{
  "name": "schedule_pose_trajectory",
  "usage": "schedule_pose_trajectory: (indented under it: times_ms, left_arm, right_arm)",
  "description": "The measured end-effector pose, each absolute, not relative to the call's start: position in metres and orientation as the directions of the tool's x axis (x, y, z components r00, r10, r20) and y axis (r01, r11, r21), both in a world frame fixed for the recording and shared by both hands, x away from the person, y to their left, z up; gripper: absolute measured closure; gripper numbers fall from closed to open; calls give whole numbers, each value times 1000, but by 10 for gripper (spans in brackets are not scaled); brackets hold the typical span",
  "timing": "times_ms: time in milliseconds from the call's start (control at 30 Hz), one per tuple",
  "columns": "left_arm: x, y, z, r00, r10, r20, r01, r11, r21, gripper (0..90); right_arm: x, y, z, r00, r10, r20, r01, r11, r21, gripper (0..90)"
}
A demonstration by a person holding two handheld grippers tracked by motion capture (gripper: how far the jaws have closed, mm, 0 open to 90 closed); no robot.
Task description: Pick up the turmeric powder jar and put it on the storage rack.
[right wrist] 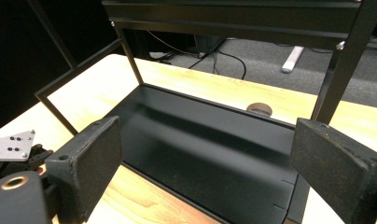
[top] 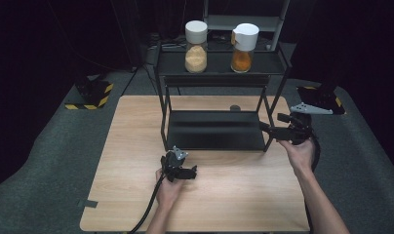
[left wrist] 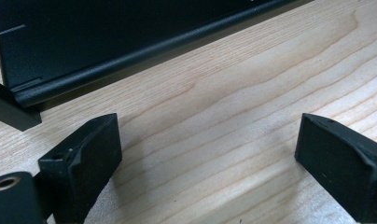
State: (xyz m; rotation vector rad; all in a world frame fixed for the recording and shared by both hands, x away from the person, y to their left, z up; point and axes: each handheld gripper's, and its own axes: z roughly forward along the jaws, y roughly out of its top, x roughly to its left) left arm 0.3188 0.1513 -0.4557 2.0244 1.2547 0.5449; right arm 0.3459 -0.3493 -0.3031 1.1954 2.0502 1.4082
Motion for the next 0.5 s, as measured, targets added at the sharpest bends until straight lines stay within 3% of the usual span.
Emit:
schedule_pose_trajectory:
  times_ms: [500]
  left_arm:
    - [319, 151, -456, 447, 895, -4, 608, -300, 735, 71]
  right_arm:
    - [348, -340, -318, -565, 810, 153, 450, 147, 881, 88]
